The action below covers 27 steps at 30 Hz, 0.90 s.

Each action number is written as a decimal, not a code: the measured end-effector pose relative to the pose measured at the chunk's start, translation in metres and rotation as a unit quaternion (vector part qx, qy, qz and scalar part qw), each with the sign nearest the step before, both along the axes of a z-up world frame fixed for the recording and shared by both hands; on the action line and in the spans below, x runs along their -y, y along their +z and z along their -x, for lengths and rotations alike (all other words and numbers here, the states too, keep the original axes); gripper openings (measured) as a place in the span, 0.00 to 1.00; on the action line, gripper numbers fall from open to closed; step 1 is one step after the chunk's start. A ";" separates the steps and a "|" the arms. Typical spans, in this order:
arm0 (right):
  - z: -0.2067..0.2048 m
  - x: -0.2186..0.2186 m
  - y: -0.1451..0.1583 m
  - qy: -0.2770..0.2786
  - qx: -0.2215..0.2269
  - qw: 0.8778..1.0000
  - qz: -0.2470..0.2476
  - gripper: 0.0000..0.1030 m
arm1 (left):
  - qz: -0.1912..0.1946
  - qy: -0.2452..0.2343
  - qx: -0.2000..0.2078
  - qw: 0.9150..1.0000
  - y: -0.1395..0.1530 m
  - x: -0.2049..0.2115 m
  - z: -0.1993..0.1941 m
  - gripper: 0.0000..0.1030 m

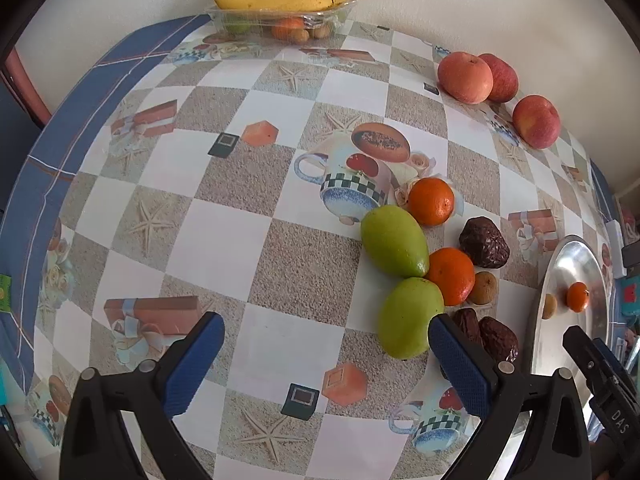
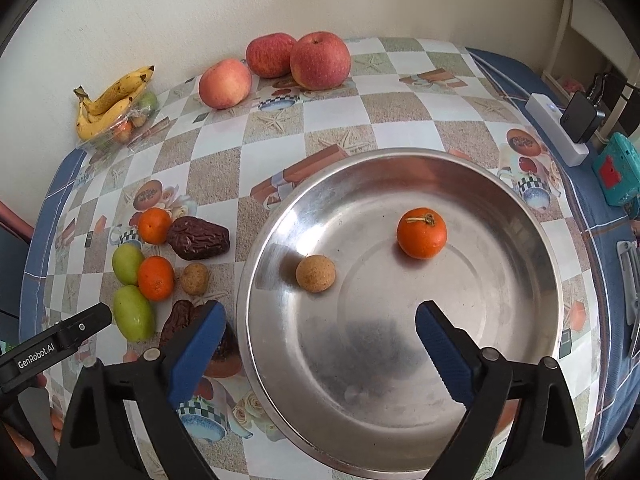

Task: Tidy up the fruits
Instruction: 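Withdraw both open tools from the bowl back toward the fruit row, then grasp a dark red date with the right tool while the left tool grasps a green pear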

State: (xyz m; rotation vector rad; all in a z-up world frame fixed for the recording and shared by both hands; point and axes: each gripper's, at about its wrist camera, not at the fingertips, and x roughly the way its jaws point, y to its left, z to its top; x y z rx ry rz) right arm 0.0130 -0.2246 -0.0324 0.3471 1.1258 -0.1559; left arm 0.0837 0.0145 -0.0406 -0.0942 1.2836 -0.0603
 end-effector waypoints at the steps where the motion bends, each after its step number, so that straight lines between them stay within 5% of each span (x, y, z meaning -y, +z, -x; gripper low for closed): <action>1: 0.000 -0.001 0.001 0.000 0.003 1.000 0.002 0.93 | 0.000 -0.001 0.002 1.000 0.001 0.001 0.000 1.00; 16: -0.012 -0.044 0.016 0.085 0.057 0.994 -0.050 0.91 | 0.058 0.024 0.013 0.998 0.014 -0.008 -0.002 1.00; 18: -0.013 -0.050 0.015 0.097 0.057 0.993 -0.048 0.77 | 0.066 0.023 0.007 0.998 0.012 -0.006 -0.001 1.00; 22: -0.016 -0.061 0.008 0.121 0.041 0.991 -0.044 0.68 | 0.079 0.014 -0.006 0.997 0.005 0.001 -0.001 0.99; 24: -0.017 -0.065 0.004 0.130 0.032 0.990 -0.041 0.51 | 0.077 0.006 -0.013 0.997 0.000 0.007 -0.002 0.99; 27: -0.019 -0.071 -0.004 0.142 0.021 0.989 -0.033 0.49 | 0.086 -0.005 -0.020 0.996 -0.005 0.015 -0.002 0.98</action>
